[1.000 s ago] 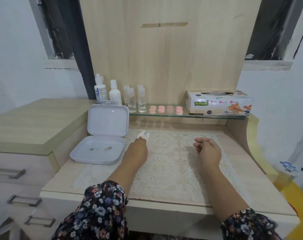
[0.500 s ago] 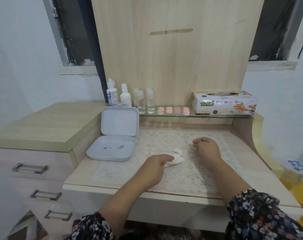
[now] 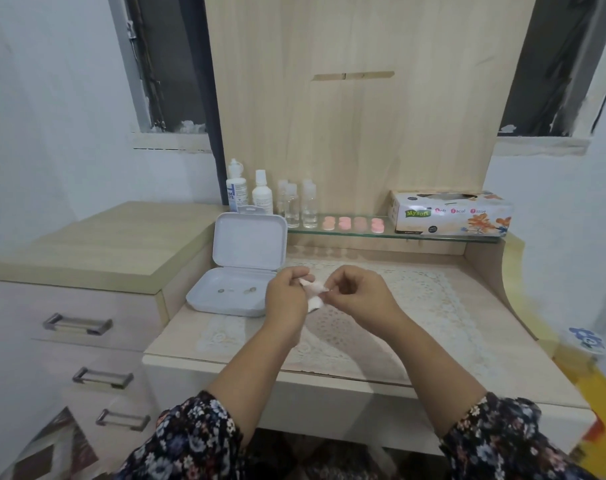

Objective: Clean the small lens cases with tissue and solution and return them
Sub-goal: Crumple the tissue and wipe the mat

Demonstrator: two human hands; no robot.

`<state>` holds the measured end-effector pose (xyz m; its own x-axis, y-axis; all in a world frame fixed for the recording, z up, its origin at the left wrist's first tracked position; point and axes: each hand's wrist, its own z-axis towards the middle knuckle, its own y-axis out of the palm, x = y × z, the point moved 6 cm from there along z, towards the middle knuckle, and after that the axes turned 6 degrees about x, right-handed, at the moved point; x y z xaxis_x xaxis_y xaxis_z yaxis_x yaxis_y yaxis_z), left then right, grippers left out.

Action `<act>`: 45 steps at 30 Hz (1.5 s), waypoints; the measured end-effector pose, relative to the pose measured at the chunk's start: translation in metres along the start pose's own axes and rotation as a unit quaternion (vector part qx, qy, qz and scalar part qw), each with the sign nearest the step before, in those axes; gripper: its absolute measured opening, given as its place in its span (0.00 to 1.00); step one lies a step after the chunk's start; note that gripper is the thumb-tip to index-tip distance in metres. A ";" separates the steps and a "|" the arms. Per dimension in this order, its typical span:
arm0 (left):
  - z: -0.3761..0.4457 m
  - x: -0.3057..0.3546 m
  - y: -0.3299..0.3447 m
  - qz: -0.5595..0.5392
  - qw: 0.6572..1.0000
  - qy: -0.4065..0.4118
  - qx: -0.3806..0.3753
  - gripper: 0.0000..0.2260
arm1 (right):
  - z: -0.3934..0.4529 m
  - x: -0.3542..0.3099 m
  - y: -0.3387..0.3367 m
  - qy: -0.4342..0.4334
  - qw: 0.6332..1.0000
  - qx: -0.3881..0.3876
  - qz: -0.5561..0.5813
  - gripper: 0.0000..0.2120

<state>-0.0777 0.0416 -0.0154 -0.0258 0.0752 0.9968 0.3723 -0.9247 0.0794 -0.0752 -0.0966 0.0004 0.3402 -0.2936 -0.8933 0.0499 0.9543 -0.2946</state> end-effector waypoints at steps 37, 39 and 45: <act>-0.010 -0.085 -0.359 0.056 0.981 -0.054 0.180 0.04 | -0.081 -0.026 0.344 0.061 0.981 -0.184 -0.006 0.05; -0.012 -0.099 -0.372 0.069 0.979 -0.078 0.178 0.04 | -0.092 -0.012 0.359 0.091 0.973 -0.211 0.008 0.04; -0.007 -0.156 -0.401 0.050 0.975 -0.160 0.143 0.03 | -0.113 0.035 0.394 0.185 0.955 -0.234 0.009 0.08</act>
<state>-0.2297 0.3983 -0.2029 0.2980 0.1444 0.9436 0.6025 -0.7951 -0.0686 -0.1495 0.2631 -0.1850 -0.0223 -0.3588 -0.9331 -0.4066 0.8559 -0.3194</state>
